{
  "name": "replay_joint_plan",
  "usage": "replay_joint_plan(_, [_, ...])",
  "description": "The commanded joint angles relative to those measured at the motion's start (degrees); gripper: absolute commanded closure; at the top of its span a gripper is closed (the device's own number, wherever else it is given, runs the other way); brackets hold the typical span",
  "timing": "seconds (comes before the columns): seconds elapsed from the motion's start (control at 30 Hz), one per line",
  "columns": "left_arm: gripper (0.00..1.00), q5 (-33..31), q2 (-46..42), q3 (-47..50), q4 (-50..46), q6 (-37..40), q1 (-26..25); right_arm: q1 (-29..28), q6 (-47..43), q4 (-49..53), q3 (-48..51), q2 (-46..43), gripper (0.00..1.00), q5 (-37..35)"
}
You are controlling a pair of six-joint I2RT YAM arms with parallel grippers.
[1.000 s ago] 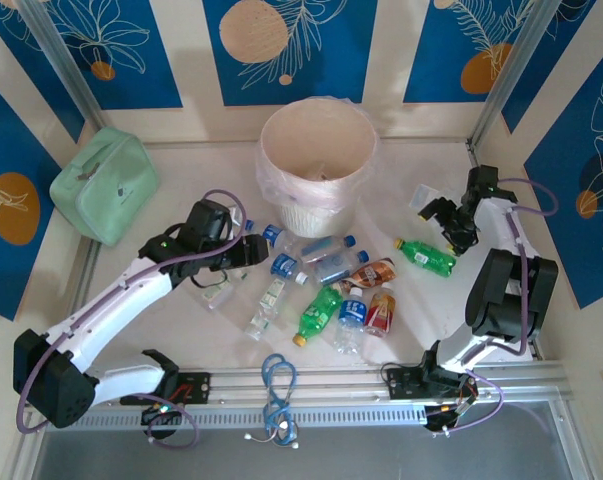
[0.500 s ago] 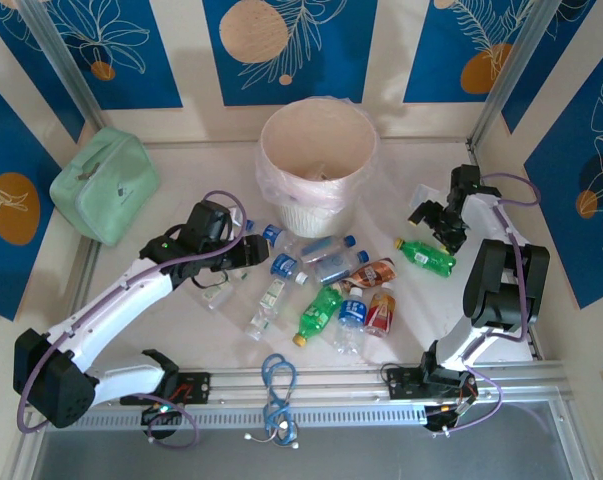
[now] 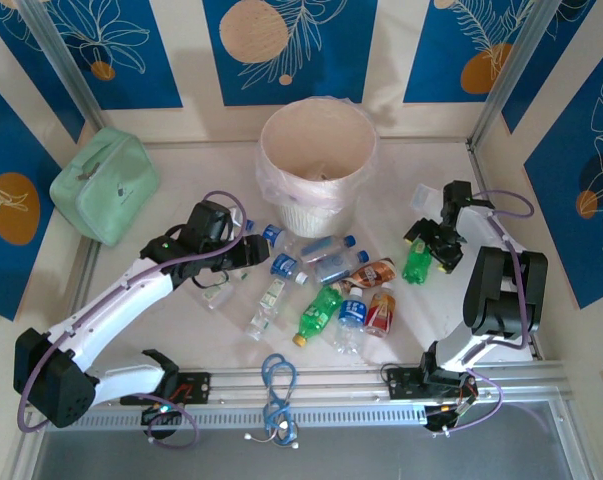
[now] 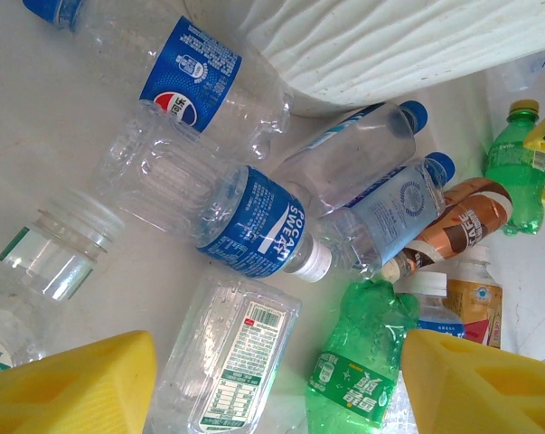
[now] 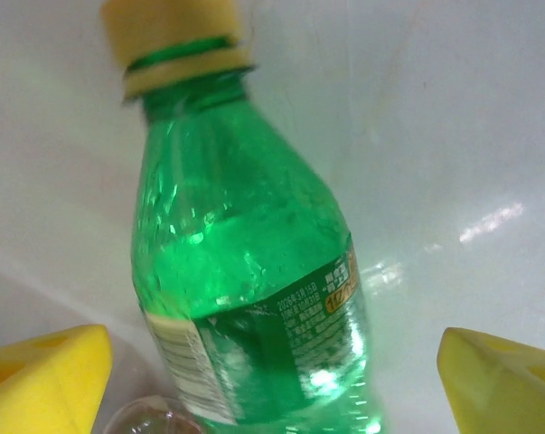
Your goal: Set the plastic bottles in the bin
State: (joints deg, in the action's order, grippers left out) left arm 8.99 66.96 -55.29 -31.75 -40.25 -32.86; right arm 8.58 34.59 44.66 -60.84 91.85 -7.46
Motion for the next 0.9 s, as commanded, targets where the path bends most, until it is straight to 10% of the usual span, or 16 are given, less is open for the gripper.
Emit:
replay_joint_plan(0.0, [0.28, 1.11, 0.23, 1.06, 1.56, -0.40, 0.08, -1.23, 1.01, 1.14, 1.24, -2.56, 0.06, 1.17])
replay_joint_plan(0.87, [0.29, 1.34, -0.32, 2.51, 1.60, -0.89, 0.08, -3.49, 0.50, 2.01, -7.19, 11.15, 0.22, -1.58])
